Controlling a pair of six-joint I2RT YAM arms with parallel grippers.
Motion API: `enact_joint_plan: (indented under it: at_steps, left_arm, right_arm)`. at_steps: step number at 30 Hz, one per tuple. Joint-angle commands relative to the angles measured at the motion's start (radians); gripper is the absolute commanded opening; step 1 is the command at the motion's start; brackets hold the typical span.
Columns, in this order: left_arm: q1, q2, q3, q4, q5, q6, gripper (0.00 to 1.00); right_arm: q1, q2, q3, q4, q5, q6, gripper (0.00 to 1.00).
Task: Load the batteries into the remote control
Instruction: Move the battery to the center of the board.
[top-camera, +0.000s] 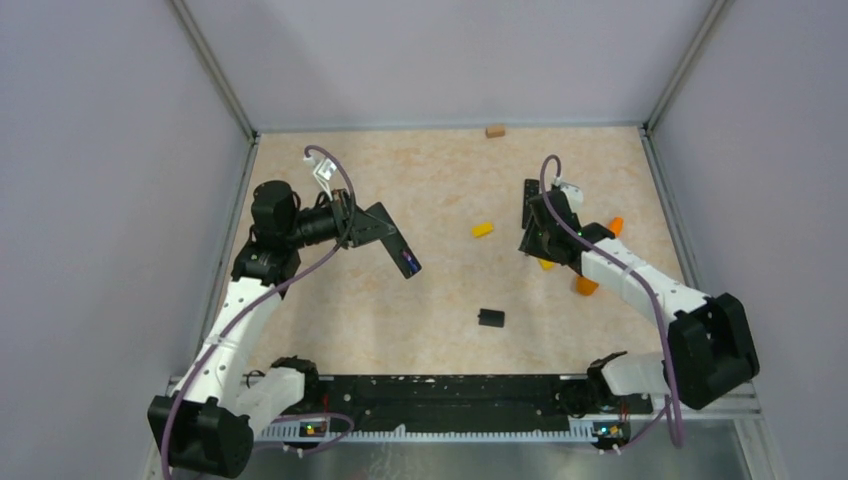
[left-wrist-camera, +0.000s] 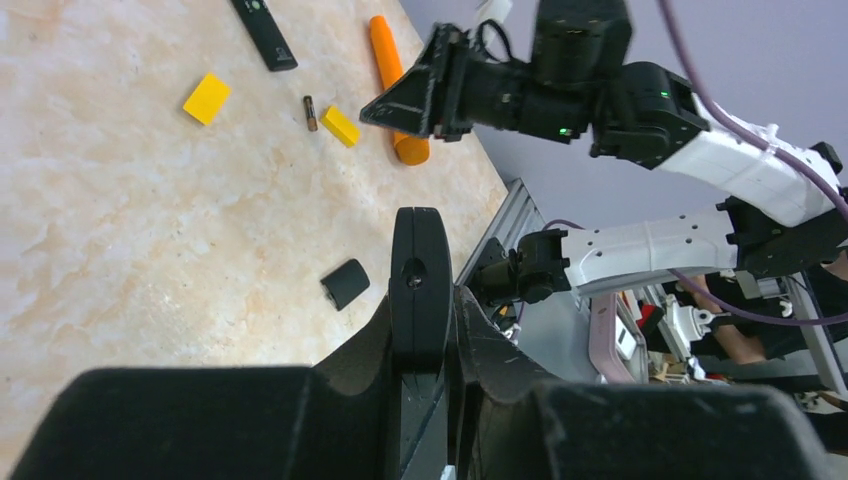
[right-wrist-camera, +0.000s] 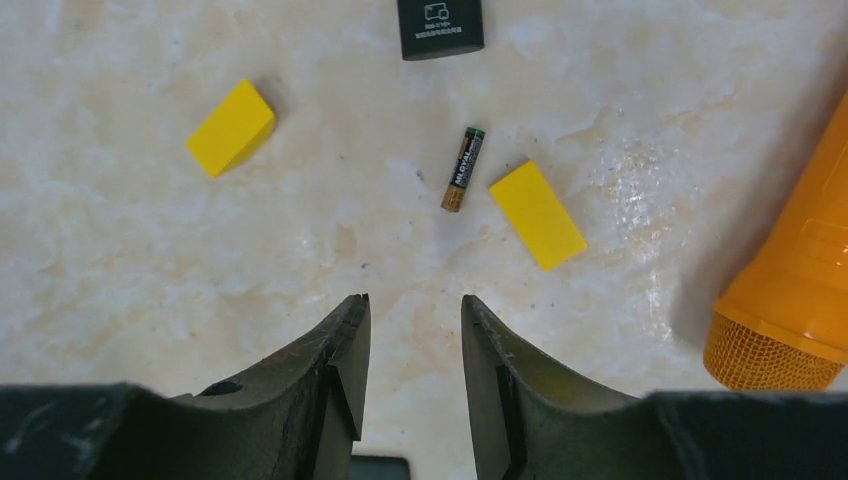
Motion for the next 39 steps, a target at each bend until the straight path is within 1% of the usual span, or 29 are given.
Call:
enact_joint_plan:
  at_steps: [1,2,5,9,14,21,25,32,34,36,37,39]
  left_arm:
    - [-0.001,-0.032,0.005,0.054,-0.019,0.023,0.00]
    - [-0.001,-0.031,0.006,0.053,-0.019,0.023,0.00]
    - [-0.001,-0.029,0.006,0.049,-0.018,0.024,0.00]
    - [-0.001,-0.031,0.001,0.048,-0.020,0.024,0.00]
    - [-0.001,-0.028,-0.002,0.049,-0.019,0.022,0.00]
    - [-0.001,-0.034,-0.006,0.039,-0.023,0.029,0.00]
    - [-0.001,-0.039,-0.005,0.031,-0.027,0.035,0.00]
    - [-0.002,-0.039,-0.007,0.029,-0.027,0.036,0.00]
    - [-0.001,-0.042,-0.007,0.028,-0.027,0.037,0.00]
    - [-0.001,-0.045,-0.008,0.027,-0.029,0.037,0.00]
    - [-0.001,-0.047,-0.009,0.026,-0.029,0.037,0.00]
    - [-0.001,-0.049,-0.012,0.025,-0.029,0.037,0.00]
  right_arm:
    - [-0.012,0.093,0.028,0.007,0.065,-0.024,0.40]
    - [-0.012,0.125,0.039,0.005,0.072,-0.027,0.39]
    - [-0.013,0.221,0.073,0.006,0.090,-0.041,0.33]
    - [-0.013,0.311,0.116,-0.005,0.137,-0.048,0.31]
    - [-0.016,0.375,0.144,0.064,0.123,-0.065,0.31]
    - [-0.032,0.486,0.197,0.042,0.140,-0.038,0.32]
    - [-0.039,0.499,0.197,0.030,0.173,-0.005,0.30]
    - [-0.048,0.516,0.187,0.043,0.167,0.044,0.24]
    - [-0.053,0.524,0.188,0.044,0.166,0.059,0.25]
    - [-0.060,0.531,0.191,0.044,0.168,0.076,0.31]
    - [-0.066,0.536,0.193,0.043,0.169,0.085,0.32]
    - [-0.075,0.544,0.197,0.039,0.170,0.096,0.32]
